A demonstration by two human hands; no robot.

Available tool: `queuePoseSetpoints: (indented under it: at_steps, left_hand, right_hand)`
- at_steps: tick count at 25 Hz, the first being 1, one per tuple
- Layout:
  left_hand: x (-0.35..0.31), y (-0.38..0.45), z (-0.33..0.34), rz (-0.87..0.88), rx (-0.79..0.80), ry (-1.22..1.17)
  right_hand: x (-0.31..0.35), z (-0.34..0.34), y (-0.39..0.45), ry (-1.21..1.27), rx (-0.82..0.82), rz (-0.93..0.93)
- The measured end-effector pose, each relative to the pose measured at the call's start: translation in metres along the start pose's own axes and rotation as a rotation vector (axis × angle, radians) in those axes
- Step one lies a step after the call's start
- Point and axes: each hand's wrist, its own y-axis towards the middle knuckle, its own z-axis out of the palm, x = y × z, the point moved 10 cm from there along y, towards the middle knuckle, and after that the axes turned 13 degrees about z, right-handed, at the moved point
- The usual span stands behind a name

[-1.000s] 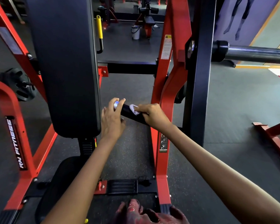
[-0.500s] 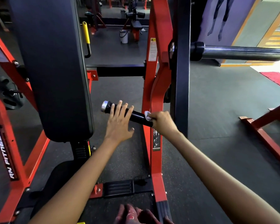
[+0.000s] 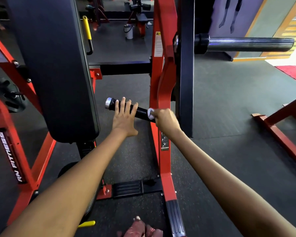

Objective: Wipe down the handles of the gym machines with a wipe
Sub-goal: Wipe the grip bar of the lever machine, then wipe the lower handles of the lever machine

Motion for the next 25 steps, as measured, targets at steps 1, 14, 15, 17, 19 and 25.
queuePoseSetpoints:
  at_steps: [1,14,15,17,19,25]
  left_hand:
    - [-0.001,-0.001,0.001,-0.008,0.017,0.005]
    - [-0.002,0.005,0.005,0.118,-0.057,-0.099]
    - [-0.003,0.003,0.003,0.134,-0.068,-0.101]
    - [-0.005,-0.002,-0.001,0.165,-0.124,-0.078]
    - [-0.009,-0.011,-0.005,0.168,-0.224,-0.112]
    - [-0.075,-0.037,0.023,0.435,-0.134,-0.17]
  right_hand:
    - [0.0,0.008,-0.004,0.001,0.014,-0.022]
    - [-0.029,0.009,-0.035,-0.074,-0.233,0.375]
    - [-0.028,0.007,-0.038,-0.09,-0.216,0.397]
    - [-0.029,0.005,-0.042,-0.081,-0.196,0.476]
    - [-0.034,0.005,-0.047,-0.044,-0.18,0.573]
    - [-0.053,0.02,-0.101,0.046,-0.083,0.675]
